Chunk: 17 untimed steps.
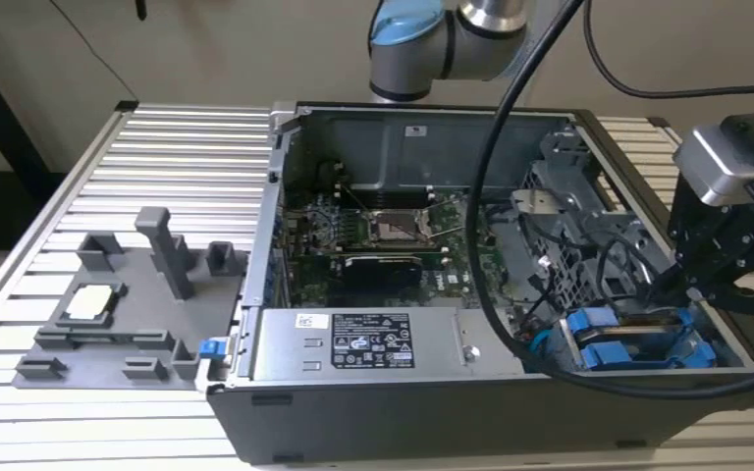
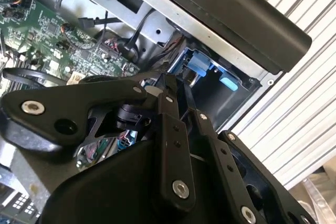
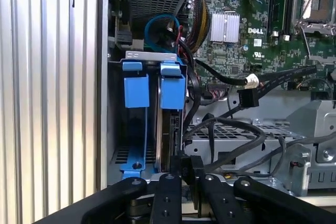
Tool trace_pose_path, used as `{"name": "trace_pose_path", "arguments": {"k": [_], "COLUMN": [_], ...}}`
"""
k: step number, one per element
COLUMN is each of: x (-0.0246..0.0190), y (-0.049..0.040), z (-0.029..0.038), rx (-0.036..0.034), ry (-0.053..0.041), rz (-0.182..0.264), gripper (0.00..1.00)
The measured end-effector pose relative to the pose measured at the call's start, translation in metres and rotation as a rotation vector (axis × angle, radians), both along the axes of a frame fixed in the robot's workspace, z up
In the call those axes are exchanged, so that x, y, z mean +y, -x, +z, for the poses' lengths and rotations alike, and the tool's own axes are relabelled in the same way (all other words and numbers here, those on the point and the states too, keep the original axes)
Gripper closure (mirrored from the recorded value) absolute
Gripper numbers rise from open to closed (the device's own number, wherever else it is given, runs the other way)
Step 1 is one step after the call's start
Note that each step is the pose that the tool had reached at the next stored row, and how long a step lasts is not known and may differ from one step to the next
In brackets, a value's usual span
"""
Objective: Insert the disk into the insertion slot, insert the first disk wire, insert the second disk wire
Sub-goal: 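Insert the first disk wire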
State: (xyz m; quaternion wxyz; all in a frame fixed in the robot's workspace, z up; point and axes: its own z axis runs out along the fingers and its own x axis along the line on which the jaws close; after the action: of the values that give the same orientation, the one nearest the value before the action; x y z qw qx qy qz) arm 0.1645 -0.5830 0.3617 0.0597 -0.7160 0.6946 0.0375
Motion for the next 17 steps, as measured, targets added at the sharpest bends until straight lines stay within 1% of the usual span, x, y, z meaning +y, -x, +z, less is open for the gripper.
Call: {"name": "trace_pose_path", "arguments": {"k": [5,12,17], "x": [0.0000,-0.0004,-0.0005], "y": [-0.0006,-0.0021,-0.0021], "z": [-0.0012,-0.0081,-0.0113], "rx": [0.0003,0.0018,0.0019], "ry": [-0.0005,-0.0001,0.0001], "rz": [0.000,0.000,-0.005], "gripper": [0.81,0.81,0.81]}}
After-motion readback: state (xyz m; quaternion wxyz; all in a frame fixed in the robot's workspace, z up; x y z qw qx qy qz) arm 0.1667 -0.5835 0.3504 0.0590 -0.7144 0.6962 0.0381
